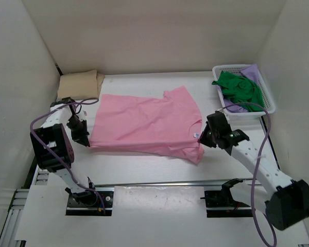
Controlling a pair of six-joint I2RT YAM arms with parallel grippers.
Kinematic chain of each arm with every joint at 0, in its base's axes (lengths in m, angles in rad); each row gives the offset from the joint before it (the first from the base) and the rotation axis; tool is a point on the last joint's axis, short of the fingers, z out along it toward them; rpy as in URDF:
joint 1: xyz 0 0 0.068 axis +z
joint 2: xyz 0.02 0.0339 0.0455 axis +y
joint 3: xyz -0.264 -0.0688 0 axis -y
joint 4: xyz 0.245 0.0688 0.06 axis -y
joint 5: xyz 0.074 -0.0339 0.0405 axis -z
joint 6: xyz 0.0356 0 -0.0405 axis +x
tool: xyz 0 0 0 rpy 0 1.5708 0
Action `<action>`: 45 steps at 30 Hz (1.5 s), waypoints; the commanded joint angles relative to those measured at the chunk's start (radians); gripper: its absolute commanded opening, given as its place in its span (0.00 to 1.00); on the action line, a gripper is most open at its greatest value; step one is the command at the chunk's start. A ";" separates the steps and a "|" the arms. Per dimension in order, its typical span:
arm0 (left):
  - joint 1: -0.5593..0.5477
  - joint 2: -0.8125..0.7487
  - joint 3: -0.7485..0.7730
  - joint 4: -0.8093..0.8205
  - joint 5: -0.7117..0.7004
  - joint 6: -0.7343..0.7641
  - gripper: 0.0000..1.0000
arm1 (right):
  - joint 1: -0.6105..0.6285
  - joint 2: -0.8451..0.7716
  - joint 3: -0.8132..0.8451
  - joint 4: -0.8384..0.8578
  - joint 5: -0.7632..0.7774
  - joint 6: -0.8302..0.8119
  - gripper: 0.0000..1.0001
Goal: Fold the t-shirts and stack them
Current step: Fold the flattened tshirt in 1/3 of the way
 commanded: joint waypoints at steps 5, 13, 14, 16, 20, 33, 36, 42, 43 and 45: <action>-0.017 0.170 0.154 -0.030 0.032 0.004 0.10 | -0.104 0.230 0.131 0.107 -0.017 -0.202 0.00; -0.017 0.278 0.274 -0.030 0.072 0.004 0.12 | -0.138 0.408 0.226 0.125 -0.070 -0.262 0.00; -0.017 0.287 0.289 -0.030 0.083 0.004 0.13 | -0.138 0.436 0.240 0.125 -0.070 -0.262 0.00; -0.017 0.305 0.313 -0.016 0.094 0.004 0.20 | -0.147 0.459 0.252 0.125 -0.081 -0.271 0.00; 0.014 0.350 0.413 0.008 0.144 0.004 0.38 | -0.156 0.506 0.271 0.125 -0.102 -0.271 0.00; -0.124 0.099 0.230 0.241 -0.182 0.004 0.48 | -0.156 0.551 0.303 0.125 -0.141 -0.271 0.00; -0.202 0.060 0.105 0.334 -0.256 0.004 0.51 | -0.156 0.551 0.303 0.125 -0.150 -0.271 0.00; -0.203 0.137 0.136 0.324 -0.203 0.004 0.56 | -0.156 0.551 0.341 0.116 -0.150 -0.271 0.00; -0.203 0.146 0.152 0.324 -0.193 0.004 0.56 | -0.156 0.551 0.350 0.116 -0.150 -0.271 0.00; -0.203 0.164 0.192 0.324 -0.193 0.004 0.58 | -0.166 0.561 0.367 0.105 -0.150 -0.271 0.00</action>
